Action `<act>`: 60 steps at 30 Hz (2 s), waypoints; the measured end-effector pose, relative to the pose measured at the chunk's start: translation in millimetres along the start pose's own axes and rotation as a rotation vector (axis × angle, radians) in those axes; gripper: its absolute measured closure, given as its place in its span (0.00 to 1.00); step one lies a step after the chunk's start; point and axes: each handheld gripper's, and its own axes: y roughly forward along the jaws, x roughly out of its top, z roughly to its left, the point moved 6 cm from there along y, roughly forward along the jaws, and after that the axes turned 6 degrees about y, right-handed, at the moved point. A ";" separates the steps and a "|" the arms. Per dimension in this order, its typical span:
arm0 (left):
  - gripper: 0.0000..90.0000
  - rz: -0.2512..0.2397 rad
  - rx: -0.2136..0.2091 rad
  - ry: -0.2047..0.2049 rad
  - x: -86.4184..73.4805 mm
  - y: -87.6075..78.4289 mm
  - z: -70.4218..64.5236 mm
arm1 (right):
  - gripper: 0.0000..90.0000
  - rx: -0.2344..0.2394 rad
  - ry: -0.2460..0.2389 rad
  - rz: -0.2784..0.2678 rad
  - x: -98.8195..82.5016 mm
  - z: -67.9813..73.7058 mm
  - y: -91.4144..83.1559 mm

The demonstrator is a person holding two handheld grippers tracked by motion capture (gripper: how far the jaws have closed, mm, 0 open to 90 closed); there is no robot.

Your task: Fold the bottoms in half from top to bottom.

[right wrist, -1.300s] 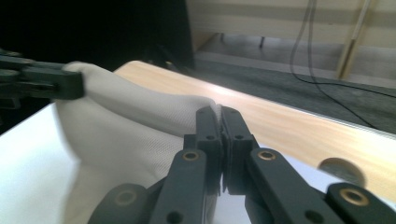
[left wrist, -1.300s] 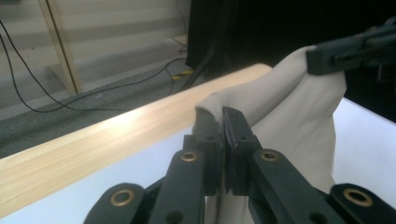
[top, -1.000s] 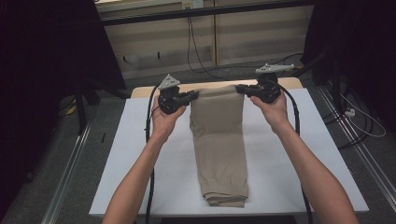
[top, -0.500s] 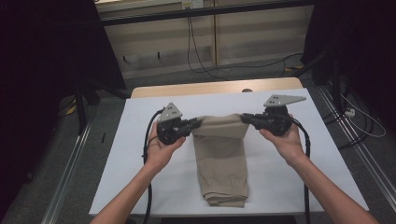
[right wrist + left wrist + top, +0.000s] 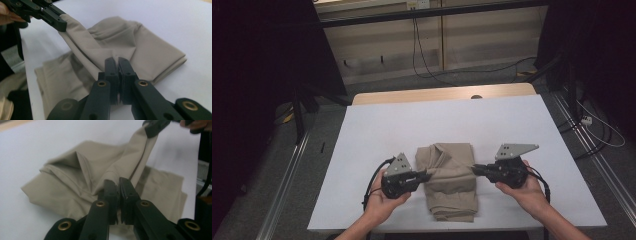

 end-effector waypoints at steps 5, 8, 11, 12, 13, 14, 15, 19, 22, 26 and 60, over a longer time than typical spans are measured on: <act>0.95 0.032 -0.052 0.005 -13.9 -2.0 -25.0 | 0.97 0.004 -0.031 0.041 -21.9 14.8 -4.6; 0.95 0.050 -0.072 0.013 -24.4 -5.6 -38.0 | 0.97 0.027 -0.029 0.064 -34.0 25.5 -7.7; 0.93 0.092 -0.099 0.040 -36.1 -5.9 -51.6 | 0.96 0.044 -0.025 0.099 -47.1 35.6 -7.7; 0.91 0.099 -0.116 0.046 -38.2 -6.6 -55.4 | 0.95 0.041 -0.033 0.117 -51.3 38.6 -7.5; 0.86 0.101 -0.129 0.045 -39.3 -8.4 -57.7 | 0.93 0.039 -0.034 0.125 -54.8 41.1 -7.9; 0.81 0.098 -0.141 0.047 -39.3 -10.4 -61.0 | 0.92 0.044 -0.024 0.126 -57.8 43.3 -8.5; 0.79 0.098 -0.146 0.058 -39.1 -12.4 -63.8 | 0.89 0.043 -0.024 0.132 -60.8 45.2 -9.2; 0.69 0.056 -0.148 0.029 -33.1 -15.7 -62.0 | 0.83 0.043 -0.015 0.176 -72.4 48.5 -12.6; 0.65 0.000 -0.106 -0.023 -22.1 -17.4 -49.2 | 0.86 0.043 -0.020 0.175 -76.3 49.6 -15.7; 0.60 -0.026 -0.043 -0.034 -11.2 -11.2 -40.3 | 0.88 0.047 -0.021 0.186 -78.7 49.5 -13.8; 0.11 -0.028 0.306 -0.169 -49.6 -55.1 47.7 | 0.16 -0.287 0.114 -0.087 -47.8 -30.7 -47.5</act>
